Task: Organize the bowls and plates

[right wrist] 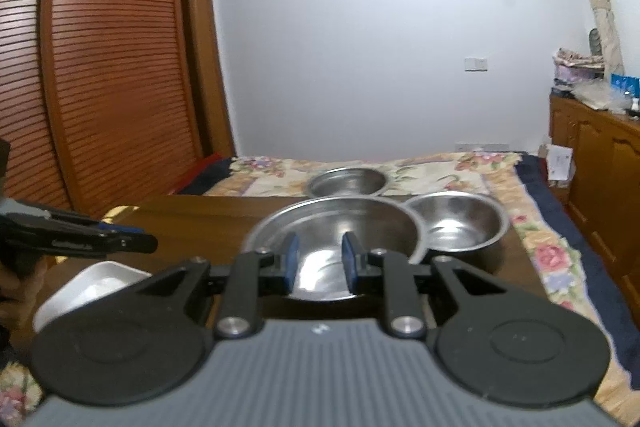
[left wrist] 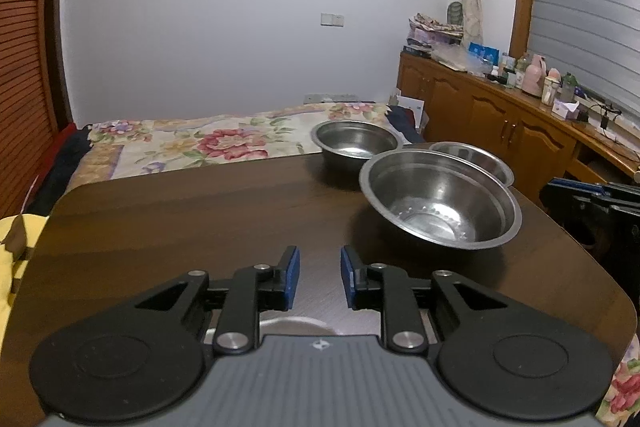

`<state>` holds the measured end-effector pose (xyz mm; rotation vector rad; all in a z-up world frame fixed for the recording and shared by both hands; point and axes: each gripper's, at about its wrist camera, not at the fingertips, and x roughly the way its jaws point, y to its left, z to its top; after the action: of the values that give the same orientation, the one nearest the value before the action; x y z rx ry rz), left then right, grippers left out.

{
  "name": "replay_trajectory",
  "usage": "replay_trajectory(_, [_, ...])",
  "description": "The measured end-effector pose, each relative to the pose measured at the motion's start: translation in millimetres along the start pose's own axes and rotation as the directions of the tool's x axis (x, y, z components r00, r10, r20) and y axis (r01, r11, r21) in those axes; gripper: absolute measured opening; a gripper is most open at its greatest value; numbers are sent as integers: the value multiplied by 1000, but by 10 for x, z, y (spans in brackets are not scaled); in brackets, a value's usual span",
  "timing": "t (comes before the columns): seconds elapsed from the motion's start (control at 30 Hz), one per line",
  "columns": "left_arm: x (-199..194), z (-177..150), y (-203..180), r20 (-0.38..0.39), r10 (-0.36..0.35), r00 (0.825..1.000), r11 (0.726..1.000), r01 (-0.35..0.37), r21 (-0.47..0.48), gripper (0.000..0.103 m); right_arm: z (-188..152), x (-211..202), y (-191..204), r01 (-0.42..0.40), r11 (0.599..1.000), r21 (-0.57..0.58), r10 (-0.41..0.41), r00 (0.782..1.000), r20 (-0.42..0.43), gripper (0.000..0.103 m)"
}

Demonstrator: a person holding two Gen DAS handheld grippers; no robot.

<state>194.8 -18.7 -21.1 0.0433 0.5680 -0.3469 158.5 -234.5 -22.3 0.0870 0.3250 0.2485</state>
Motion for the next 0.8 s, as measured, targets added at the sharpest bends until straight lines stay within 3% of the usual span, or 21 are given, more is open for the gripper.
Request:
replay_trajectory(0.07, [59, 23, -51, -4, -1, 1000, 1000, 1, 4, 26, 15, 33, -74, 10, 1000, -6, -10, 1000, 1, 26])
replay_trajectory(0.2, [180, 56, -157, -14, -4, 1000, 1000, 4, 16, 29, 10, 101, -187, 24, 1000, 0, -24, 1000, 0, 38])
replay_trajectory(0.4, [320, 119, -253, -17, -20, 1000, 1000, 20, 9, 32, -7, 221, -319, 35, 999, 18, -35, 999, -15, 39])
replay_trajectory(0.5, [414, 157, -305, -21, -19, 1000, 1000, 19, 7, 33, -26, 261, -348, 43, 999, 10, -43, 999, -16, 47])
replay_trajectory(0.8, [606, 214, -339, -23, -18, 1000, 1000, 17, -24, 42, -71, 431, -393, 28, 999, 27, -27, 998, -51, 47])
